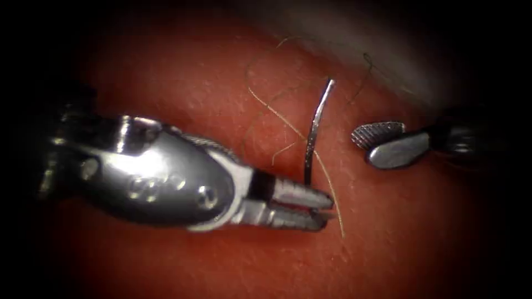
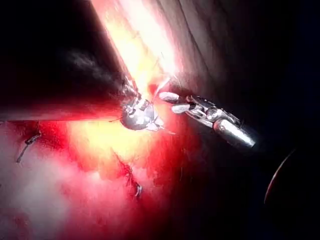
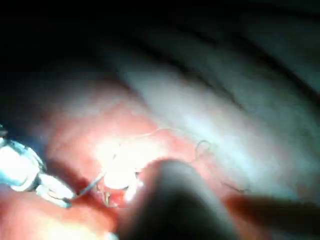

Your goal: Wound Closure

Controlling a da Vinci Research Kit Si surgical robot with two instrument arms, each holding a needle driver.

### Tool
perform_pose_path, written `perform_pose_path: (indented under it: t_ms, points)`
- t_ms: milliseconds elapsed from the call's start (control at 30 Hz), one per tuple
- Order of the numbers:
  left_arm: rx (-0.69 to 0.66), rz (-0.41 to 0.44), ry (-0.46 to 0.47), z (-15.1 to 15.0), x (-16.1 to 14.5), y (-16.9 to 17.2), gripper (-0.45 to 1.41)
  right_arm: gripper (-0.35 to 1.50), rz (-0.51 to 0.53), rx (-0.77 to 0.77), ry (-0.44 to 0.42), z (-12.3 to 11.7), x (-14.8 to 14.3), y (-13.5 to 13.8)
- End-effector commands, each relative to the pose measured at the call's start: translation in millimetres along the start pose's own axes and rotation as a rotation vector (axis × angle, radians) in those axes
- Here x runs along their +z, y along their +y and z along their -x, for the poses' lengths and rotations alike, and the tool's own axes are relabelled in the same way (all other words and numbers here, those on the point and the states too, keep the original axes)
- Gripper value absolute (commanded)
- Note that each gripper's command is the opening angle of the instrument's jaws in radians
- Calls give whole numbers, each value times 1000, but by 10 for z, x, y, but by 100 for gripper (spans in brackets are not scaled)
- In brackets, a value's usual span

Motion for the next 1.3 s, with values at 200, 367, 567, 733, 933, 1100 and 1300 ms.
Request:
perform_pose_path:
  t_ms: [200,367,567,733,933,1100,1300]
  points:
    - [81,-53,45,3,8,1,-35,123,-76,123,65,1,27,17]
    - [112,-116,72,8,5,-2,-35,123,-83,160,187,1,27,30]
    - [107,-134,68,15,4,-4,-35,123,-127,212,280,2,30,31]
    - [107,-141,64,18,5,-3,-35,123,-140,210,244,6,39,28]
    - [106,-145,59,19,7,-2,-35,123,-137,209,253,12,57,24]
    - [106,-146,58,19,7,-1,-35,125,-135,210,258,12,63,23]
    - [106,-146,58,19,8,0,-35,120,-135,214,268,4,68,20]
